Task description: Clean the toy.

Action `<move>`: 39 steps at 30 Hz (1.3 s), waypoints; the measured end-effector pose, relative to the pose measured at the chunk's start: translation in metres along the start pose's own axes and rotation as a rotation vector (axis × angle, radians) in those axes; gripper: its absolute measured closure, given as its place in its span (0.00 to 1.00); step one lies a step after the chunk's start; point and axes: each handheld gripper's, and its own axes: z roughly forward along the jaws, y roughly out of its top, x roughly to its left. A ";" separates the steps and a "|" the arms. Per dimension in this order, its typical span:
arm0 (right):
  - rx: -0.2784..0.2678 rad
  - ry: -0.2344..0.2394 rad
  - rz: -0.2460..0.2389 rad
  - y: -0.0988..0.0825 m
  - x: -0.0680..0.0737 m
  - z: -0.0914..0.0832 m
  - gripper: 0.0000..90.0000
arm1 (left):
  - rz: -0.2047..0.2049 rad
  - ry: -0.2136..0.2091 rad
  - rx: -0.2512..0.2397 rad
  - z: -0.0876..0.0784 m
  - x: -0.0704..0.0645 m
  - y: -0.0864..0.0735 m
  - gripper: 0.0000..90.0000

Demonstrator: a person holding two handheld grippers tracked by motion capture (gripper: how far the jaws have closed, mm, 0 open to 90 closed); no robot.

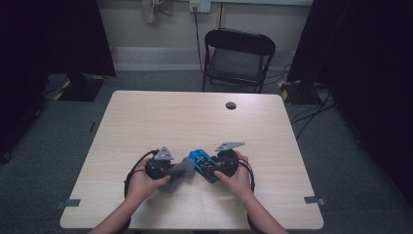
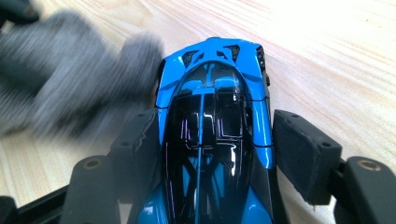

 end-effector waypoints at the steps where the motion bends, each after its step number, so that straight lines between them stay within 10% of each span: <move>1: 0.000 0.000 0.000 0.000 0.000 0.000 0.37 | 0.000 0.000 0.000 0.000 0.000 0.000 0.76; 9: 0.001 0.004 -0.001 0.000 0.000 0.000 0.37 | 0.047 -0.061 0.031 0.019 -0.026 0.009 0.75; 39: 0.000 0.001 0.002 0.001 0.000 0.001 0.37 | -0.081 0.083 0.005 0.003 0.033 0.003 0.75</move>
